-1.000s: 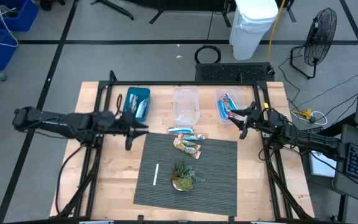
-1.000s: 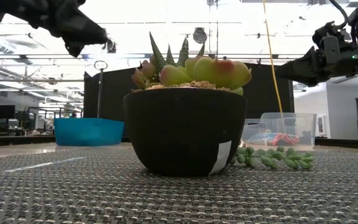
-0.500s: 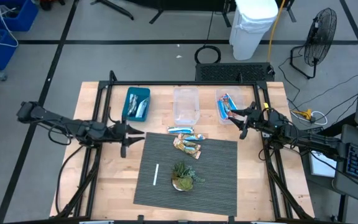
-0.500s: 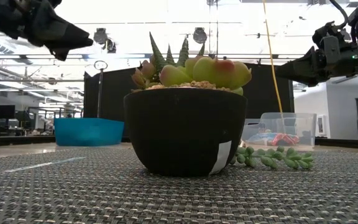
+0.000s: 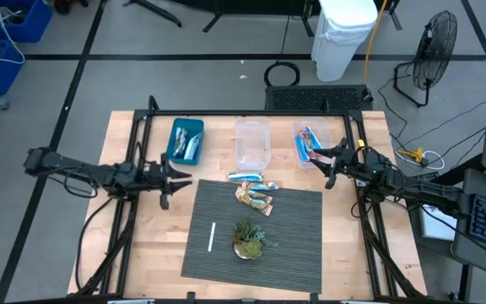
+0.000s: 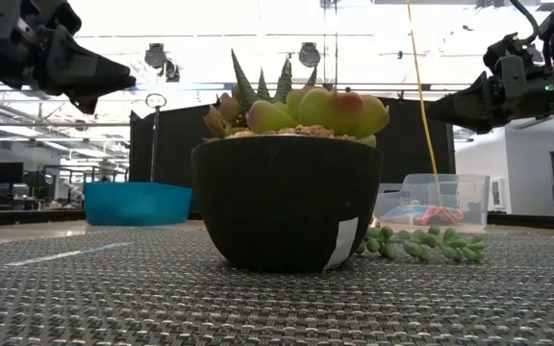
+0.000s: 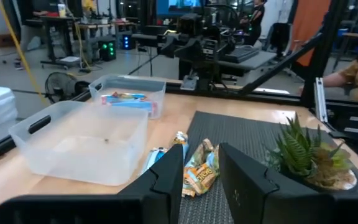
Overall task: Pick and place Granola Bars by type
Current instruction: Put the yellow granola bar into the left transparent bin
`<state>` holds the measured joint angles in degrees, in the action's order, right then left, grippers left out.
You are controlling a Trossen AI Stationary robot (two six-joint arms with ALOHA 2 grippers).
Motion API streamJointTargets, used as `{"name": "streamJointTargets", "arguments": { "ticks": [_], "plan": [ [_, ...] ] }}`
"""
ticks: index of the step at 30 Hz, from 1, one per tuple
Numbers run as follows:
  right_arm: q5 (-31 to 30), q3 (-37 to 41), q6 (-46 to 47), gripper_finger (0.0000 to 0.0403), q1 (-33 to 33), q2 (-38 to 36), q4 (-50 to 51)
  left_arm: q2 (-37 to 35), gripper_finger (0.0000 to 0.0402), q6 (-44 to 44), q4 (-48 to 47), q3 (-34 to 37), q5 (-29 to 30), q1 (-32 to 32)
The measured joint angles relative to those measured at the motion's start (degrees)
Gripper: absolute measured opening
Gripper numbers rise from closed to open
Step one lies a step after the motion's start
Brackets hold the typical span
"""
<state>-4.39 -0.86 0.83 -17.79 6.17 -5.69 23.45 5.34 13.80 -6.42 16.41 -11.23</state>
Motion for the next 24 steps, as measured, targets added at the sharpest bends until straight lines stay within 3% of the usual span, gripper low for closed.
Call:
{"name": "streamJointTargets", "arguments": {
  "ticks": [24],
  "plan": [
    [-0.02,0.01,0.00,0.0169,0.01,0.00,0.00,-19.75,0.0108,-1.11,-20.14,0.04,-1.06,3.84]
  ]
}}
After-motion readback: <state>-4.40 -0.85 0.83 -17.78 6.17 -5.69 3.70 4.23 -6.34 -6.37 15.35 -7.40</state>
